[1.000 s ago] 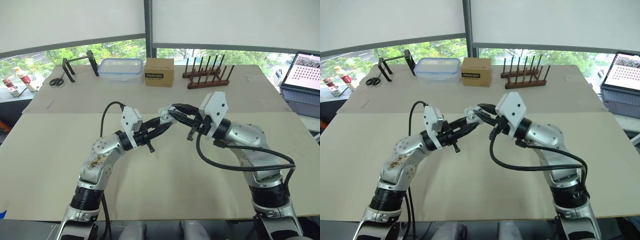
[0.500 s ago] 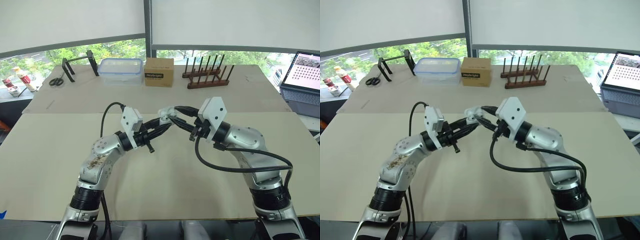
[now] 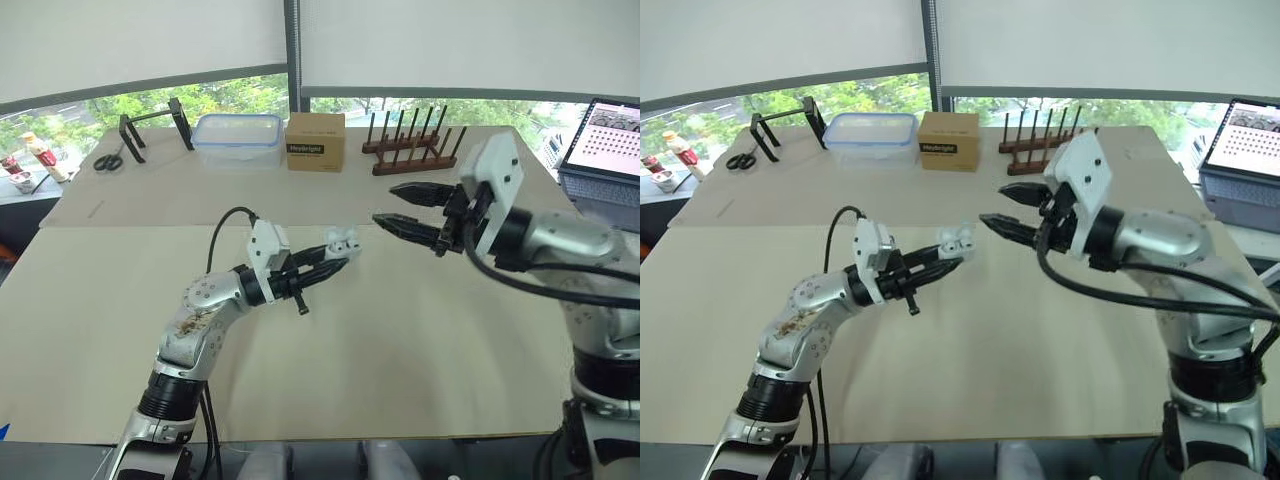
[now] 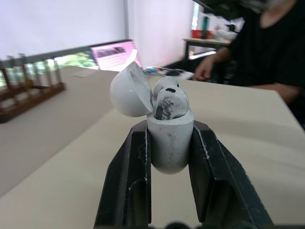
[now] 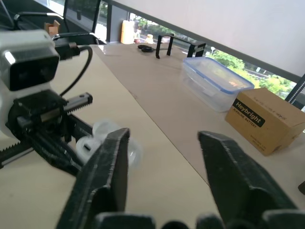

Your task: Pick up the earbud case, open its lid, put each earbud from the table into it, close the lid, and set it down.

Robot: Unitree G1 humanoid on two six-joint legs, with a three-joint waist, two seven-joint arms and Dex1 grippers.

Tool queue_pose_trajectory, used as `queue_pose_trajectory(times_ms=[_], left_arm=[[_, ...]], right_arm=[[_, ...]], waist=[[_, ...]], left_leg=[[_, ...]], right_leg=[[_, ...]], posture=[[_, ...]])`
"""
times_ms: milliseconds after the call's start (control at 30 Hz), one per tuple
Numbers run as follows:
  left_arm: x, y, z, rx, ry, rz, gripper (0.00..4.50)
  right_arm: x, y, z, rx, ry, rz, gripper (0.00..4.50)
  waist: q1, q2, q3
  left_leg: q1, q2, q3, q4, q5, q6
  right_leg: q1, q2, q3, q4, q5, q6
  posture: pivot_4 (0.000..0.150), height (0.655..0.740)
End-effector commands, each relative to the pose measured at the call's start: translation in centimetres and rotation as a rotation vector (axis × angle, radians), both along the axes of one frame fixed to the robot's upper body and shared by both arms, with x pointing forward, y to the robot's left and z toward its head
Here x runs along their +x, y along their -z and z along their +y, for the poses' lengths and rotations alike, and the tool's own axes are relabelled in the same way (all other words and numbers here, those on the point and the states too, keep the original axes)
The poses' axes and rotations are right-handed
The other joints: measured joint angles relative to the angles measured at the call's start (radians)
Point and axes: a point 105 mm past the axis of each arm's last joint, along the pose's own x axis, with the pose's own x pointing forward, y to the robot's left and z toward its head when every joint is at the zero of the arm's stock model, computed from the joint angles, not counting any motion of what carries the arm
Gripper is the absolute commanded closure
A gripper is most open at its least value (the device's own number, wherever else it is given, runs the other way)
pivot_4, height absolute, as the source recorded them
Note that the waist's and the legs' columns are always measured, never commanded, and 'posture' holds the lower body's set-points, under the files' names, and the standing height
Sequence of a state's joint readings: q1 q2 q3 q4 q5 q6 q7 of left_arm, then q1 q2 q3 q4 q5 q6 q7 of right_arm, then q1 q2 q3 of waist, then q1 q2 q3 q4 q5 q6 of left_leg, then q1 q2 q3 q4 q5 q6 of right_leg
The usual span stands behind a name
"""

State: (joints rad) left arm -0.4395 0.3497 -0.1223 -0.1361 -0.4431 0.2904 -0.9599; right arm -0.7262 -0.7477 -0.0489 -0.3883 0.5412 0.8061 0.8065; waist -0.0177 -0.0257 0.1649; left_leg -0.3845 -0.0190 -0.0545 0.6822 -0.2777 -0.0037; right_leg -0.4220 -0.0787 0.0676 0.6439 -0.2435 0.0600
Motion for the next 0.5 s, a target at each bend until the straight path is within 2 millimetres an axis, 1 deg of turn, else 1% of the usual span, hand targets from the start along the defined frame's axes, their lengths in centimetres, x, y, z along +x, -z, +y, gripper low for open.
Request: queue_pose_trajectory(times_ms=[33, 100, 133, 200, 333, 400, 500], left_arm=[[-1.1, -0.7, -1.0, 0.01, 0.12, -0.038, 3.94], [-1.4, -0.5, -1.4, 0.019, 0.159, -0.034, 3.94], [-1.5, -0.4, -1.5, 0.021, 0.17, -0.033, 3.94], [-1.5, -0.3, -1.7, 0.022, 0.178, -0.032, 3.94], [-1.2, -0.3, -1.9, 0.02, 0.18, -0.034, 3.94], [-1.0, -0.3, -1.9, 0.02, 0.174, -0.036, 3.94], [-0.6, -0.3, -1.6, 0.013, 0.154, -0.036, 3.94]], right_arm=[[0.7, 0.8, 0.4, -0.117, -0.038, 0.052, 3.55], [0.7, 1.7, 1.0, -0.181, -0.096, 0.101, 4.3], [0.5, 2.1, 1.3, -0.201, -0.125, 0.122, 4.5], [0.3, 2.6, 1.8, -0.224, -0.163, 0.146, 4.5], [-1.0, 3.6, 2.4, -0.261, -0.239, 0.209, 4.5], [-1.7, 3.6, 2.4, -0.265, -0.269, 0.235, 4.5], [-2.6, 3.9, 1.9, -0.276, -0.282, 0.296, 4.5]], waist=[[0.001, 0.0, 0.0], [0.0, 0.0, 0.0], [0.0, 0.0, 0.0], [0.001, 0.0, 0.0], [0.004, 0.0, 0.0], [0.006, 0.0, 0.0], [0.006, 0.0, 0.0]], left_leg=[[0.0, 0.0, 0.001, 0.0, 0.0, 0.0], [-0.001, 0.0, 0.002, 0.0, 0.0, 0.0], [-0.001, 0.0, 0.002, 0.0, 0.0, 0.0], [-0.002, 0.0, 0.001, 0.0, 0.0, 0.0], [-0.003, 0.0, -0.001, 0.001, 0.0, 0.0], [-0.003, 0.0, -0.002, 0.001, 0.0, 0.0], [-0.003, 0.0, -0.002, 0.001, 0.0, 0.0]], right_leg=[[0.0, 0.0, 0.0, 0.0, 0.0, 0.0], [0.0, 0.0, 0.0, -0.001, 0.0, 0.0], [-0.001, 0.0, 0.0, -0.001, 0.0, 0.0], [-0.002, 0.0, 0.0, -0.001, 0.0, 0.0], [-0.002, -0.001, 0.0, -0.001, 0.0, 0.0], [-0.002, -0.001, 0.0, -0.001, 0.0, 0.0], [-0.002, -0.001, 0.0, -0.001, 0.0, 0.0]], posture=[[0.15, 0.74], [0.15, 0.74], [0.15, 0.74], [0.15, 0.74], [0.15, 0.74], [0.15, 0.74], [0.15, 0.74]])
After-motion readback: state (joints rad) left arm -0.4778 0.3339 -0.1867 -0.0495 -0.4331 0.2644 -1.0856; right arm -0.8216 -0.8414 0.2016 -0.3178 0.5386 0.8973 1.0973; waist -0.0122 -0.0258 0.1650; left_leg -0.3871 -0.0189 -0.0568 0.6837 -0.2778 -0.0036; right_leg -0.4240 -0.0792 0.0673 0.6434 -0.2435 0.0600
